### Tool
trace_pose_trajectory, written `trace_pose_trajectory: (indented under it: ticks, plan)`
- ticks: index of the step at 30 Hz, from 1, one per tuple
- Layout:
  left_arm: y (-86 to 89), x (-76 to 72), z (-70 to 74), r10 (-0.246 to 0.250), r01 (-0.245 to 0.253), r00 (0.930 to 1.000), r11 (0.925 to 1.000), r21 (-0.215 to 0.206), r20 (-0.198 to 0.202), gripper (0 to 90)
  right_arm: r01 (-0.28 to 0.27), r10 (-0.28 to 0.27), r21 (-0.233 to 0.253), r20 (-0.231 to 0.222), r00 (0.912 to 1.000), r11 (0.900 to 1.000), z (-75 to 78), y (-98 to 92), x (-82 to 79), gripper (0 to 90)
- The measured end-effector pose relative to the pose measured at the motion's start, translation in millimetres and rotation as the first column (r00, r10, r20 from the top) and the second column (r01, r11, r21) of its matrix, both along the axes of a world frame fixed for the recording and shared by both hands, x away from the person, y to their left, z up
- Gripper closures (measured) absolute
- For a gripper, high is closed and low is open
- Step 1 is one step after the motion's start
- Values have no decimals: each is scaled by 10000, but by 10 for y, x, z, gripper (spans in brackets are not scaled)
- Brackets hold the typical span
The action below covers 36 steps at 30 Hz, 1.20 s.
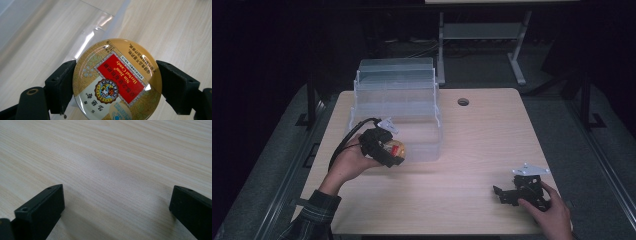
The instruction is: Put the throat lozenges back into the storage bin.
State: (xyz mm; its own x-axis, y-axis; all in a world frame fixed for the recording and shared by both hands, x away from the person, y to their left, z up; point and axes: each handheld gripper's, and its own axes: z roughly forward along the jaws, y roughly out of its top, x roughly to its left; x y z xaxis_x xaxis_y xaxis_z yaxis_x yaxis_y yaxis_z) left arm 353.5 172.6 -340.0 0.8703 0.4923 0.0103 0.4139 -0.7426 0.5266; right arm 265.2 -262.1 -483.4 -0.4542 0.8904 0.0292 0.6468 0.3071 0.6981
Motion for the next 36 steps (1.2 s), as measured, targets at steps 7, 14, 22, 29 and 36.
trace_pose_trajectory:
  ticks: [7,14,22,29,36]
  plan:
    - [40,86,33,229,-229,9997,9997,-44,-8,194,-5,5,-14,1,10000,10000,0,-1,1,0]
    - [76,169,57,431,-431,9991,9990,-75,47,195,-4,4,-11,0,10000,10000,-1,-1,1,0]
    - [123,252,70,676,-675,9977,9977,-114,82,195,-3,3,-9,-1,10000,10000,-1,0,1,0]
    - [193,345,67,1094,-1091,9939,9939,-182,148,194,-2,2,-8,-3,10000,10000,-1,0,1,0]
    - [270,436,29,1491,-1491,9888,9888,-43,78,194,-1,1,-8,-5,10000,10000,0,0,0,0]
